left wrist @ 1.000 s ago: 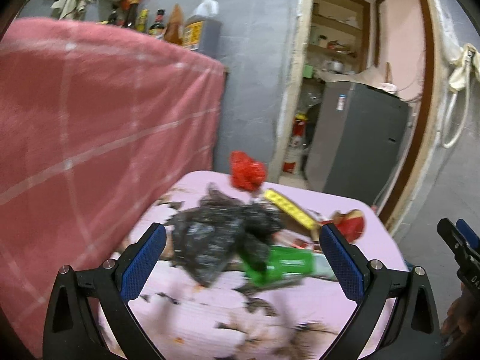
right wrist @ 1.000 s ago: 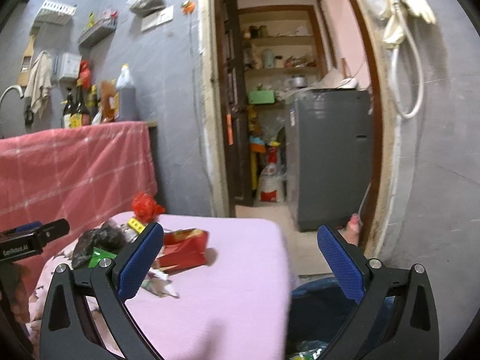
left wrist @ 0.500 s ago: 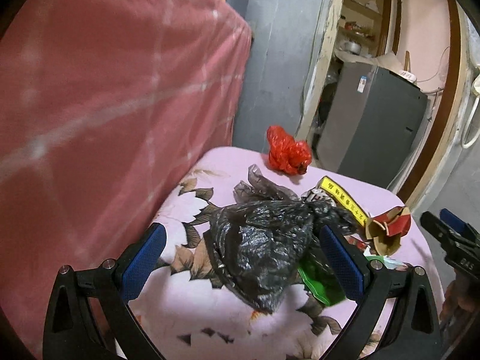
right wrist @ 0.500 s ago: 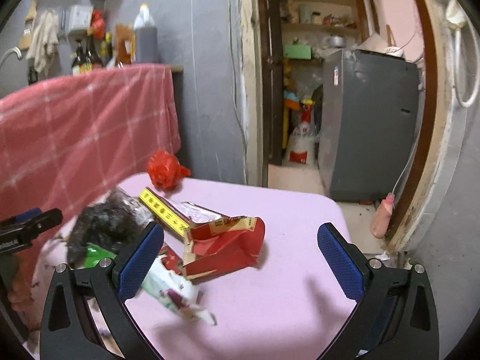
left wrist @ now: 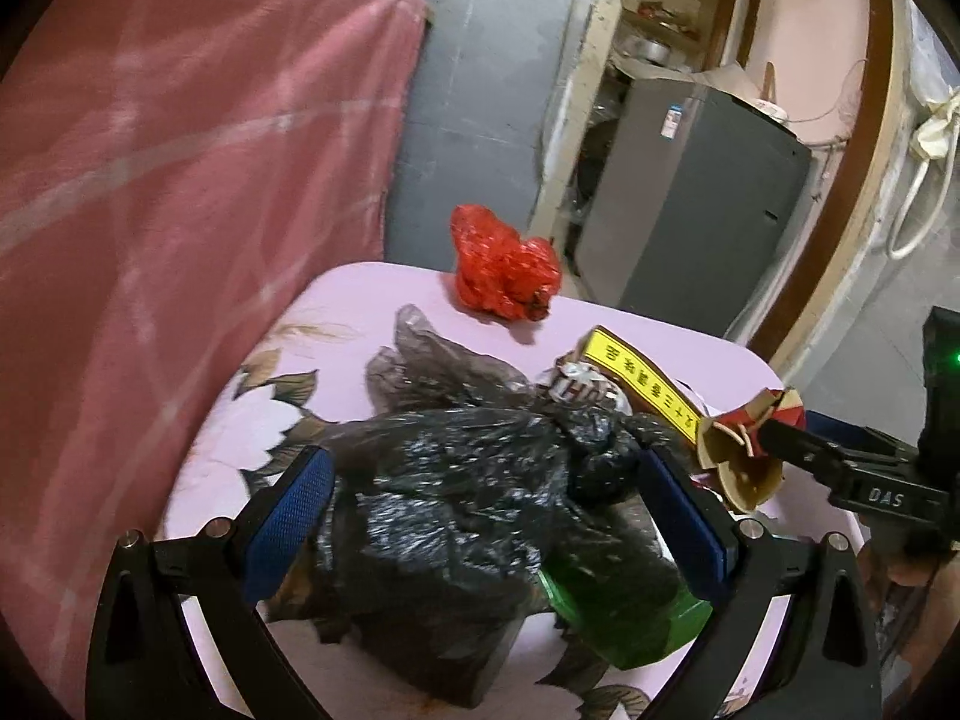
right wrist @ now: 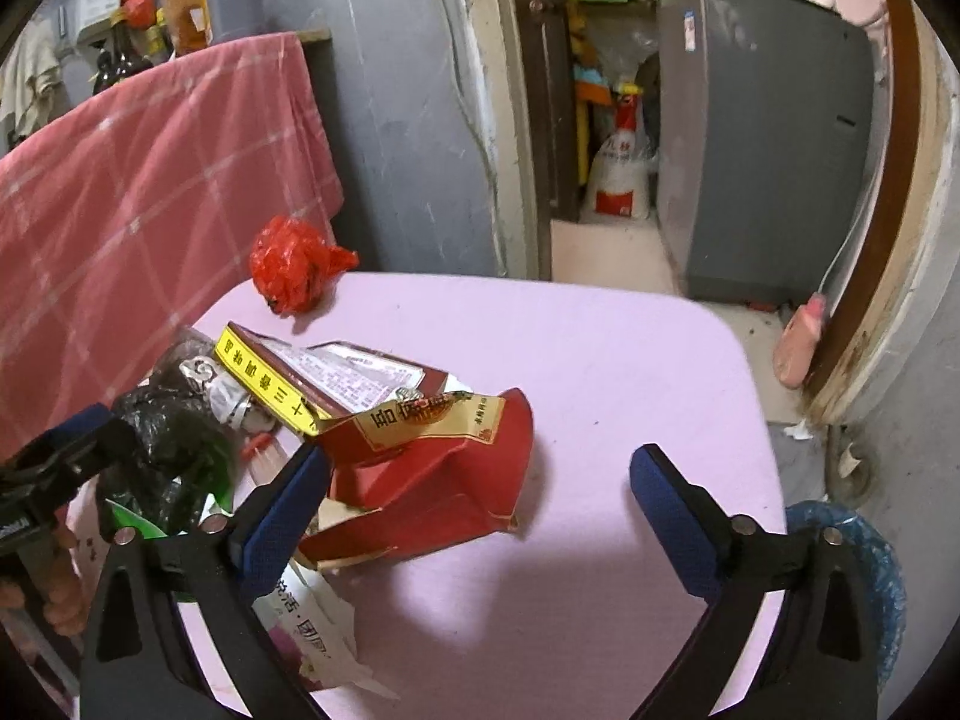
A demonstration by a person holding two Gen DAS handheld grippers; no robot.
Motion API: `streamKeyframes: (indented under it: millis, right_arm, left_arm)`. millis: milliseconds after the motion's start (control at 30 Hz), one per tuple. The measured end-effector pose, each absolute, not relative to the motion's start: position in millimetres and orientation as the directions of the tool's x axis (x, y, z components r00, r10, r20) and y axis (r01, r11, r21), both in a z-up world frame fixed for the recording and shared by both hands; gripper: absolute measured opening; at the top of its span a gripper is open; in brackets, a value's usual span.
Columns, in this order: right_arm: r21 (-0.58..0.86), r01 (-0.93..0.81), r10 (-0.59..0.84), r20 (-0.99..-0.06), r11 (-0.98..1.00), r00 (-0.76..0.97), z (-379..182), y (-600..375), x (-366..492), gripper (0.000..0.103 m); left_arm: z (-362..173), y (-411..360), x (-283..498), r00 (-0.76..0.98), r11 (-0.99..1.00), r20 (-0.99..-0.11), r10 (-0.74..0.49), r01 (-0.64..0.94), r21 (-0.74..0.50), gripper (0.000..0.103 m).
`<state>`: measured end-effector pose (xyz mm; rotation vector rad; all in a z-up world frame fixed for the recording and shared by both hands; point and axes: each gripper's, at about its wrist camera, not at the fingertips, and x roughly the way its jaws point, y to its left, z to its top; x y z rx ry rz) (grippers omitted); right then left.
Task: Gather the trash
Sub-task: 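Grasp the black plastic bag with the left gripper while the right grasps the red box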
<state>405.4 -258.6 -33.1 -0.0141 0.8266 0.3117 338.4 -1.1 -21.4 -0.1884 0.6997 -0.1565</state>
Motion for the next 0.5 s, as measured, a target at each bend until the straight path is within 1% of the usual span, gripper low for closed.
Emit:
streamKeyframes:
  millis: [33,67,100,167,200,267,300,333,367,400,467,500]
  right_arm:
    - [0.110,-0.286,0.272,-0.734,0.952,0.623,-35,-257,407,0.090]
    - [0.110,-0.290,0.274,-0.739,0.951,0.616,-37,-255,408,0.084]
    - [0.111,-0.294,0.276,-0.744,0.949,0.608,-37,-253,409,0.081]
    - [0.114,-0.297,0.279,-0.747,0.948,0.604,-38,-251,410,0.076]
    - [0.117,-0.299,0.282,-0.746,0.947,0.603,-38,-250,411,0.074]
    - [0.126,-0.302,0.290,-0.750,0.945,0.595,-40,-249,412,0.061]
    - [0.134,-0.304,0.296,-0.753,0.943,0.588,-41,-249,412,0.057]
    - [0.144,-0.302,0.302,-0.755,0.942,0.582,-43,-249,411,0.053]
    - [0.145,-0.299,0.301,-0.755,0.943,0.583,-43,-250,411,0.052]
    - [0.148,-0.297,0.303,-0.751,0.943,0.587,-43,-250,409,0.052]
    - [0.158,-0.295,0.310,-0.743,0.942,0.593,-43,-252,406,0.048]
    - [0.164,-0.292,0.313,-0.740,0.942,0.595,-43,-253,405,0.047]
  left_arm:
    - [-22,-3,339,0.753,0.971,-0.623,-0.212,0.088,-0.224,0.097]
    - [-22,-4,339,0.751,0.970,-0.624,-0.216,0.096,-0.221,0.092]
    - [-23,-6,340,0.747,0.970,-0.627,-0.220,0.102,-0.218,0.089]
    - [-24,-10,342,0.735,0.969,-0.636,-0.234,0.121,-0.217,0.076]
    - [-25,-11,341,0.730,0.968,-0.639,-0.242,0.130,-0.217,0.074]
    - [-26,-14,344,0.725,0.965,-0.640,-0.254,0.146,-0.218,0.062]
    - [-26,-15,343,0.722,0.964,-0.640,-0.261,0.156,-0.217,0.058]
    - [-26,-16,344,0.720,0.963,-0.641,-0.266,0.163,-0.216,0.051]
    - [-26,-17,344,0.718,0.962,-0.642,-0.269,0.167,-0.216,0.044]
    - [-26,-18,343,0.716,0.961,-0.642,-0.274,0.173,-0.217,0.041]
    - [-26,-19,343,0.716,0.959,-0.640,-0.278,0.174,-0.222,0.029]
    - [-26,-20,343,0.716,0.959,-0.639,-0.279,0.175,-0.223,0.027]
